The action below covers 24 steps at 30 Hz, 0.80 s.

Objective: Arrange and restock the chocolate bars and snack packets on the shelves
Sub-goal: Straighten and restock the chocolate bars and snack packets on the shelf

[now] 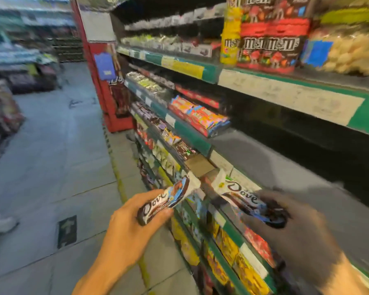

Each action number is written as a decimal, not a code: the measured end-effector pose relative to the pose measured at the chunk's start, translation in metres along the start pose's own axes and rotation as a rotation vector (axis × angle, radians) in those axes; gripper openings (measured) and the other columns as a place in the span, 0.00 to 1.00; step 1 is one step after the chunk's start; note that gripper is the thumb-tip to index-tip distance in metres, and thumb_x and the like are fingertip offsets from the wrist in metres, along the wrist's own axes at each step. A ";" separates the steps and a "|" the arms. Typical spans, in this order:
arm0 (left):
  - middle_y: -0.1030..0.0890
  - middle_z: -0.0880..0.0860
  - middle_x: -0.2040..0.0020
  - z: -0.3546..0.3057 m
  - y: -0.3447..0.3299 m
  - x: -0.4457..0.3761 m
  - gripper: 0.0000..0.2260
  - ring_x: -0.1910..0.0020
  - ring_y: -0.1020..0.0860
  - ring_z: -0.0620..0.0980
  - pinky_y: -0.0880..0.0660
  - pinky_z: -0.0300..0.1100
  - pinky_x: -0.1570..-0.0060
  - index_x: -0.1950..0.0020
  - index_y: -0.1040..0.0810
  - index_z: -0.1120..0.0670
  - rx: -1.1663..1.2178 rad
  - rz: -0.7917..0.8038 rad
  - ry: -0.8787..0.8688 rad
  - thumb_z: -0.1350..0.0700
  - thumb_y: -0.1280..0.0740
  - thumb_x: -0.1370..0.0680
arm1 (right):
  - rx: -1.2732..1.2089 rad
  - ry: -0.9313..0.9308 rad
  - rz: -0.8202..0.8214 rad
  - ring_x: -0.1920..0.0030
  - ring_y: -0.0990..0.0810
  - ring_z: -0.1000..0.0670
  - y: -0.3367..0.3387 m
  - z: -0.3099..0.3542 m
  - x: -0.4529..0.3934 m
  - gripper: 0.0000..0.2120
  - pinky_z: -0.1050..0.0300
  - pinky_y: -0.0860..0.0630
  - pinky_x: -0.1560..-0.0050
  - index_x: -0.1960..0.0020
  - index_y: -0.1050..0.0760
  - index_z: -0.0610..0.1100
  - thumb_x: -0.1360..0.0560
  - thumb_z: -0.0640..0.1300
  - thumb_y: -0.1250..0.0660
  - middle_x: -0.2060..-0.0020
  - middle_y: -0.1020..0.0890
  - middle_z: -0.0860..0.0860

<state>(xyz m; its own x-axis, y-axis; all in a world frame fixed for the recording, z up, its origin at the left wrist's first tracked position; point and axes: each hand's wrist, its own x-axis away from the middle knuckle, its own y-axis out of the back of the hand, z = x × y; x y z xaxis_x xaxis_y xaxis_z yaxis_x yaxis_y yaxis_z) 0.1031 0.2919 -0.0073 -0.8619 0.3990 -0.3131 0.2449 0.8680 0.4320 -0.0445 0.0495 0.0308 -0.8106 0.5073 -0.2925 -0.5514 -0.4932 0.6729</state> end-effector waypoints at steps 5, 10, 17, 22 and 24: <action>0.18 0.36 0.50 0.059 0.045 -0.046 0.18 0.52 0.19 0.37 0.25 0.30 0.55 0.43 0.19 0.42 0.000 -0.083 0.040 0.45 0.28 0.32 | -0.051 0.056 0.050 0.61 0.25 0.75 -0.066 0.029 -0.063 0.19 0.80 0.32 0.60 0.55 0.26 0.68 0.38 0.55 0.19 0.67 0.22 0.73; 0.18 0.41 0.51 0.101 0.091 -0.122 0.18 0.55 0.20 0.38 0.27 0.28 0.57 0.43 0.19 0.41 0.010 -0.104 0.037 0.43 0.29 0.32 | -0.058 0.053 -0.002 0.60 0.22 0.70 -0.131 0.067 -0.129 0.19 0.80 0.32 0.59 0.53 0.23 0.66 0.40 0.56 0.20 0.62 0.20 0.70; 0.19 0.38 0.53 0.147 0.129 -0.225 0.17 0.57 0.20 0.38 0.25 0.32 0.61 0.44 0.21 0.38 -0.004 -0.067 0.021 0.41 0.30 0.33 | -0.034 0.022 0.020 0.54 0.20 0.59 -0.192 0.105 -0.216 0.23 0.63 0.26 0.50 0.47 0.22 0.62 0.40 0.63 0.26 0.57 0.21 0.67; 0.19 0.37 0.55 0.184 0.139 -0.302 0.16 0.60 0.20 0.39 0.25 0.32 0.65 0.46 0.21 0.37 -0.010 -0.050 0.017 0.41 0.30 0.33 | -0.007 -0.014 0.022 0.58 0.20 0.63 -0.239 0.104 -0.283 0.19 0.64 0.25 0.56 0.48 0.23 0.65 0.37 0.59 0.22 0.57 0.20 0.66; 0.18 0.37 0.55 0.200 0.140 -0.334 0.16 0.61 0.20 0.38 0.28 0.29 0.67 0.45 0.20 0.40 -0.023 -0.043 0.012 0.43 0.29 0.32 | -0.004 -0.019 0.003 0.58 0.22 0.69 -0.258 0.099 -0.311 0.19 0.74 0.29 0.60 0.48 0.23 0.65 0.37 0.59 0.22 0.57 0.21 0.70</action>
<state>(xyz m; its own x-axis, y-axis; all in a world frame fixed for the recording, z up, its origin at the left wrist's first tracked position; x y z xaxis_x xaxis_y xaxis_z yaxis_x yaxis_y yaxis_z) 0.5138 0.3394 -0.0111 -0.8765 0.3576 -0.3222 0.1969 0.8772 0.4379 0.3697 0.0889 0.0158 -0.8085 0.5192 -0.2770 -0.5495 -0.4975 0.6712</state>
